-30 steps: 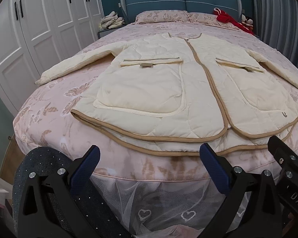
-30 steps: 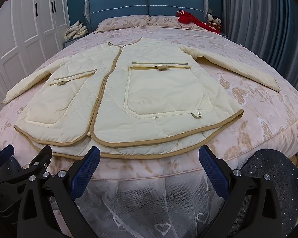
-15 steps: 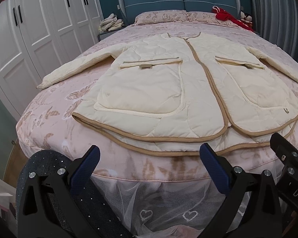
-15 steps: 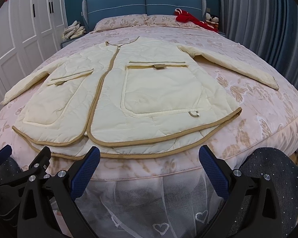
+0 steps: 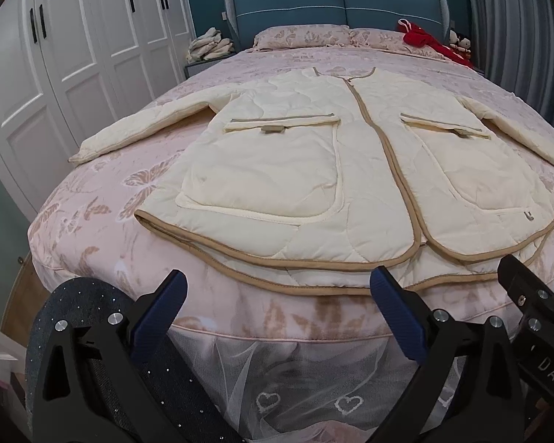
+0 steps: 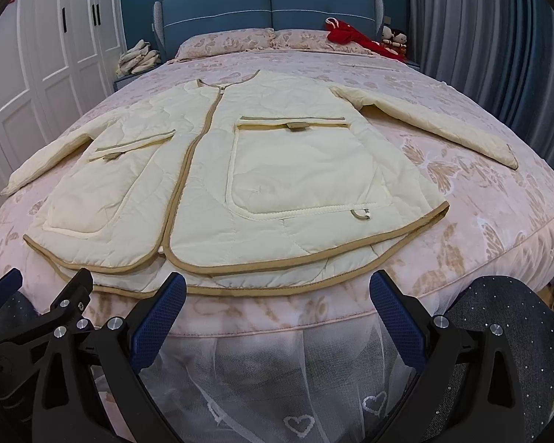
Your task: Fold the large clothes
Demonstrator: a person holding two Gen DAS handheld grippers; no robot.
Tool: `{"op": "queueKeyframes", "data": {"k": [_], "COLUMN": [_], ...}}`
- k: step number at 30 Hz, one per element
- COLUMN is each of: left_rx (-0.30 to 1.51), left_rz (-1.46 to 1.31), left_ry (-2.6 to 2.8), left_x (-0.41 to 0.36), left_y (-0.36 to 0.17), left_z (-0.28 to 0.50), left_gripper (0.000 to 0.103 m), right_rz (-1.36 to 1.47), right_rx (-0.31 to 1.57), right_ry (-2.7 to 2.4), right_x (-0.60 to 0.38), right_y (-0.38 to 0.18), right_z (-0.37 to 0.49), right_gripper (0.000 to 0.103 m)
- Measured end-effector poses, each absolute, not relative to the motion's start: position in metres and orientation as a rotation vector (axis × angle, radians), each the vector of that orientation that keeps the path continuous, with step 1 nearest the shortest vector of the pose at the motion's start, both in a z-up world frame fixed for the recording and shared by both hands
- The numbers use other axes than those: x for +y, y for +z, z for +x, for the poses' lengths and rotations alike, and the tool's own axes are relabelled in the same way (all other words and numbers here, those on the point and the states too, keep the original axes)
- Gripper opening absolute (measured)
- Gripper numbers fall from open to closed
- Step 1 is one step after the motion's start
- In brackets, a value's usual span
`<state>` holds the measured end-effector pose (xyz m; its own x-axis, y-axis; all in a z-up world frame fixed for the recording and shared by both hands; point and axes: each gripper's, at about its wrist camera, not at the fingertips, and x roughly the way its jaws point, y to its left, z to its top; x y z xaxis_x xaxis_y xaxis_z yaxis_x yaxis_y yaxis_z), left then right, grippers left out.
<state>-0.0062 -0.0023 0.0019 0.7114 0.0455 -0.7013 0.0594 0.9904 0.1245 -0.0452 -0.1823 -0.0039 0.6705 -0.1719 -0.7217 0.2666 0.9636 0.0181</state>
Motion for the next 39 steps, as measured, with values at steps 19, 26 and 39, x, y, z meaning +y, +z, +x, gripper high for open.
{"op": "queueKeyframes", "data": {"k": [19, 26, 39], "left_rx": [0.793, 0.793, 0.794], "left_rz": [0.132, 0.132, 0.132], "left_ry": [-0.022, -0.022, -0.021], "left_x": [0.0003, 0.0002, 0.0002], "left_y": [-0.0006, -0.0006, -0.0007], "left_z": [-0.0047, -0.0048, -0.0044], "left_gripper": [0.097, 0.097, 0.097], "right_rz": [0.121, 0.120, 0.120], "right_rx": [0.798, 0.798, 0.799], "right_ry": [-0.248, -0.248, -0.248], "right_x": [-0.1789, -0.1799, -0.1794], "right_y": [-0.0039, -0.0036, -0.0038], "right_z": [-0.0446, -0.0449, -0.0446], "right_gripper": [0.098, 0.098, 0.098]}}
